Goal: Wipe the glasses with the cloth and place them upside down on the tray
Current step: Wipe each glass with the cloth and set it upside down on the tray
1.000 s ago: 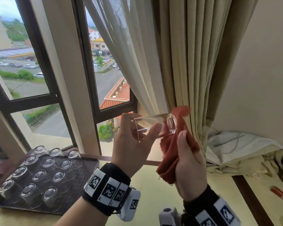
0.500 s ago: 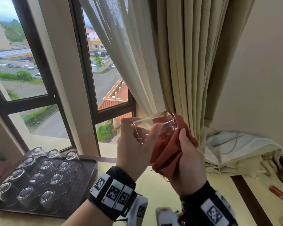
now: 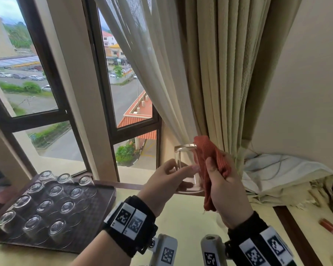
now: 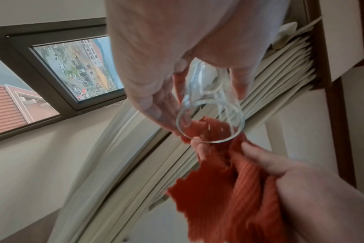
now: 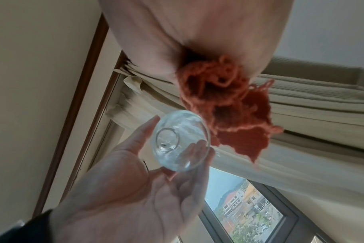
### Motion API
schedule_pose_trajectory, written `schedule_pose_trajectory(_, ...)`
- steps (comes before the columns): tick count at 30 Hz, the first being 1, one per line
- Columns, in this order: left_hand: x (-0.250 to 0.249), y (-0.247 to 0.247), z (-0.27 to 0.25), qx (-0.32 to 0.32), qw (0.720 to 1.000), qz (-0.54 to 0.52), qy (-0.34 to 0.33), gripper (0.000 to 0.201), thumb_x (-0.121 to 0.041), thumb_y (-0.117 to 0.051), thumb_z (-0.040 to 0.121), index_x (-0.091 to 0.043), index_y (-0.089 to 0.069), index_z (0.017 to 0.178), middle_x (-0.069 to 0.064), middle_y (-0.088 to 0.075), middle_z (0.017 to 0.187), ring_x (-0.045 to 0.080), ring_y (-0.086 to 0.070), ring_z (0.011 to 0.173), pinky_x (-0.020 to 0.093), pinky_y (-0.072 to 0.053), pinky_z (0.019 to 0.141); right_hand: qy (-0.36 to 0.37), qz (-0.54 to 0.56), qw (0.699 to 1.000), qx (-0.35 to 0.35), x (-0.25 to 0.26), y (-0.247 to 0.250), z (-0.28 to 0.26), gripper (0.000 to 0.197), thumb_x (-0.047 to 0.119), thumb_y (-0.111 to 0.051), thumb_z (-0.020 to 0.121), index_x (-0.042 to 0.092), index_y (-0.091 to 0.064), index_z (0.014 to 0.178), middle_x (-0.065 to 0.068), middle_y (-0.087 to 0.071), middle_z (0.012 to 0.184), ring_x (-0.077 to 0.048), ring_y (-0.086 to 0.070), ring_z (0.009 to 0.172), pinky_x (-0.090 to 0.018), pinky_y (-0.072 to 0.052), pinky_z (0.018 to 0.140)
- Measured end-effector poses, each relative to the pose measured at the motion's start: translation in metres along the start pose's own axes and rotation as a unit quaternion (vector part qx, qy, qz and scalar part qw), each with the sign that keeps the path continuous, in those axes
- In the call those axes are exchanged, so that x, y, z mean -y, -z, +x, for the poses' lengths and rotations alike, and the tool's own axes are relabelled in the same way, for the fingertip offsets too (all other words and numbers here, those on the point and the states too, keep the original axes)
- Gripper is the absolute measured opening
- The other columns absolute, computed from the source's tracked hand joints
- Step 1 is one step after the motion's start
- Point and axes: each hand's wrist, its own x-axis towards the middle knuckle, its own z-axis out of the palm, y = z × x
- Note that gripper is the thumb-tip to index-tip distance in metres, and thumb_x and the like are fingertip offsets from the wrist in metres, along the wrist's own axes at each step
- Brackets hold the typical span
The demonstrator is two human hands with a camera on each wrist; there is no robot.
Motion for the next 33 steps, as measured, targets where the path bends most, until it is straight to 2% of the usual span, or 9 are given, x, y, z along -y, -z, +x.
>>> schedule_pose_trajectory(6, -0.02, 0.004, -0.001, -0.049, 0.987, -0.141, -0.059, 0.069, -0.05, -0.082, 0.076, 0.0, -0.07, 0.121, 0.015, -0.08, 0.112, 0.029, -0.075, 0.106, 0.039, -0.058, 0.098, 0.068, -0.006, 0.995, -0.071, 0.006, -0.001, -0.02, 0.015, 0.028, -0.055, 0.106, 0.034, -0.067, 0.114, 0.001, -0.073, 0.097, -0.022, -0.072, 0.088, -0.056, -0.061, 0.082)
schedule_pose_trajectory(13, -0.034, -0.006, -0.003, 0.034, 0.96, -0.269, -0.067, 0.078, -0.06, -0.079, 0.088, 0.013, -0.069, 0.113, 0.014, -0.059, 0.088, 0.021, -0.063, 0.079, 0.034, -0.053, 0.087, 0.309, -0.154, 0.937, -0.046, 0.018, -0.012, -0.024, 0.048, 0.002, -0.061, 0.098, 0.016, -0.063, 0.144, 0.014, -0.053, 0.146, -0.005, -0.052, 0.136, -0.019, -0.042, 0.112)
schedule_pose_trajectory(15, -0.039, -0.005, -0.006, 0.045, 0.956, -0.278, -0.077, 0.061, -0.06, -0.071, 0.095, 0.002, -0.075, 0.099, 0.016, -0.059, 0.089, 0.023, -0.063, 0.081, 0.033, -0.054, 0.085, 0.337, -0.211, 0.917, -0.017, 0.019, -0.01, -0.019, 0.056, 0.005, -0.063, 0.092, 0.02, -0.062, 0.146, 0.014, -0.053, 0.15, -0.012, -0.057, 0.13, -0.027, -0.047, 0.108)
schedule_pose_trajectory(17, -0.044, -0.005, -0.009, 0.045, 0.962, -0.254, -0.093, 0.065, -0.06, -0.071, 0.093, 0.001, -0.074, 0.113, 0.03, -0.062, 0.107, 0.033, -0.064, 0.097, 0.04, -0.052, 0.094, 0.345, -0.269, 0.899, 0.025, 0.018, -0.011, -0.017, 0.058, 0.013, -0.061, 0.094, 0.029, -0.058, 0.149, 0.016, -0.053, 0.152, -0.025, -0.064, 0.116, -0.041, -0.056, 0.094)
schedule_pose_trajectory(19, -0.047, -0.004, -0.012, 0.047, 0.967, -0.221, -0.117, 0.069, -0.057, -0.076, 0.089, 0.004, -0.073, 0.119, 0.039, -0.064, 0.119, 0.039, -0.064, 0.109, 0.047, -0.05, 0.103, 0.325, -0.298, 0.895, 0.072, 0.02, -0.012, -0.016, 0.058, 0.024, -0.054, 0.098, 0.038, -0.048, 0.154, 0.025, -0.046, 0.155, -0.023, -0.065, 0.112, -0.043, -0.06, 0.085)
schedule_pose_trajectory(23, -0.049, -0.004, -0.018, 0.062, 0.979, -0.142, -0.134, 0.043, -0.048, -0.085, 0.079, -0.011, -0.084, 0.102, 0.019, -0.078, 0.109, 0.032, -0.074, 0.104, 0.042, -0.058, 0.102, 0.254, -0.333, 0.895, 0.154, 0.035, -0.013, -0.012, 0.08, 0.031, -0.051, 0.087, 0.05, -0.024, 0.159, 0.027, -0.043, 0.156, 0.003, -0.061, 0.092, -0.015, -0.053, 0.073)
schedule_pose_trajectory(27, -0.048, -0.001, -0.016, 0.061, 0.988, -0.069, -0.127, 0.04, -0.054, -0.086, 0.073, -0.017, -0.082, 0.091, 0.016, -0.071, 0.1, 0.028, -0.068, 0.098, 0.055, -0.05, 0.11, 0.128, -0.216, 0.947, 0.201, 0.04, -0.018, -0.006, 0.064, 0.022, -0.057, 0.079, 0.051, -0.043, 0.135, 0.007, -0.072, 0.096, -0.019, -0.07, 0.067, -0.044, -0.062, 0.067)
schedule_pose_trajectory(30, -0.053, 0.004, -0.015, 0.061, 0.988, -0.032, -0.141, 0.034, -0.056, -0.084, 0.075, -0.024, -0.084, 0.085, 0.006, -0.078, 0.093, 0.022, -0.073, 0.094, 0.045, -0.057, 0.101, -0.021, 0.083, 0.962, 0.259, 0.039, -0.018, -0.006, 0.044, 0.001, -0.07, 0.074, 0.024, -0.068, 0.111, -0.016, -0.064, 0.068, -0.033, -0.064, 0.055, -0.042, -0.056, 0.057)
schedule_pose_trajectory(33, -0.053, 0.005, -0.015, 0.043, 0.983, -0.03, -0.173, 0.036, -0.052, -0.085, 0.083, -0.016, -0.083, 0.091, 0.012, -0.08, 0.099, 0.025, -0.076, 0.097, 0.042, -0.061, 0.098, -0.122, 0.315, 0.9, 0.275, 0.034, -0.02, -0.011, 0.041, -0.01, -0.072, 0.064, -0.016, -0.063, 0.103, -0.016, -0.054, 0.056, -0.022, -0.055, 0.048, -0.028, -0.05, 0.052)
